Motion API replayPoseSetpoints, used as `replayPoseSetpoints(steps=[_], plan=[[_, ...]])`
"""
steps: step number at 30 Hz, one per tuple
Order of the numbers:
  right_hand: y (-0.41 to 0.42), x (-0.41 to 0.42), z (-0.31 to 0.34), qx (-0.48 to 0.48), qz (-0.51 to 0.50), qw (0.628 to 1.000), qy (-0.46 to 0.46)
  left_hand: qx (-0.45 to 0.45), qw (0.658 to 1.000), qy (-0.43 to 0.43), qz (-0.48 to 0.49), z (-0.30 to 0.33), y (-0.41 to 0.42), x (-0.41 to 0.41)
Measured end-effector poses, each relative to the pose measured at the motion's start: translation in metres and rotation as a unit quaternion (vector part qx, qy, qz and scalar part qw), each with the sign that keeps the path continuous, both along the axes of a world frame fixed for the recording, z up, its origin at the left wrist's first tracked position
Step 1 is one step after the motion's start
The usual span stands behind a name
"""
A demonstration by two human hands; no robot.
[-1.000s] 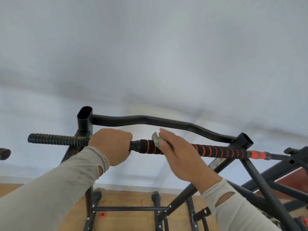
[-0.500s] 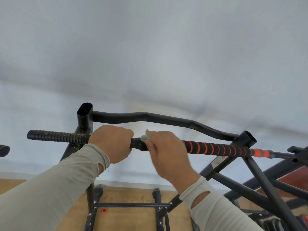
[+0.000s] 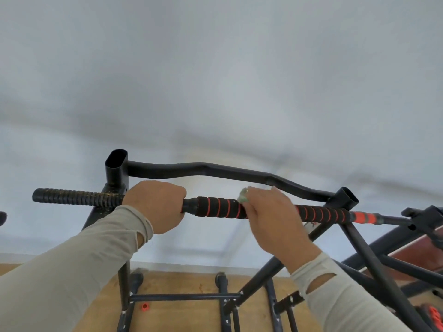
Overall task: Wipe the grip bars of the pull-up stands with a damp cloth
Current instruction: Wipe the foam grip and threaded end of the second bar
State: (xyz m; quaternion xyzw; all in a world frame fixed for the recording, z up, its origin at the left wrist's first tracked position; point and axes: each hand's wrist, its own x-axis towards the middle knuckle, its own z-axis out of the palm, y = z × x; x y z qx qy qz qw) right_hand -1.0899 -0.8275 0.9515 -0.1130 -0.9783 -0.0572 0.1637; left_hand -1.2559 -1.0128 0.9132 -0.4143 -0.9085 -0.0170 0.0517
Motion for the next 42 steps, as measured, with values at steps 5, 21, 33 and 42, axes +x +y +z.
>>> replayPoseSetpoints(steps=[5, 21, 33, 42], plan=[[-0.087, -0.038, -0.052, -0.104, 0.091, 0.983, 0.123, 0.003, 1.000, 0.011, 0.002, 0.001, -0.001, 0.003], [0.042, 0.028, 0.013, 0.000, -0.158, 0.982, -0.099, -0.023, 1.000, -0.003, 0.002, 0.010, -0.002, 0.007], [0.039, 0.027, -0.021, -0.087, -0.127, 0.983, 0.095, 0.019, 1.000, -0.011, 0.008, 0.007, 0.059, 0.039], [0.005, -0.006, -0.048, -0.074, 0.088, 0.987, 0.109, 0.003, 1.000, 0.001, 0.029, 0.011, 0.063, 0.043]])
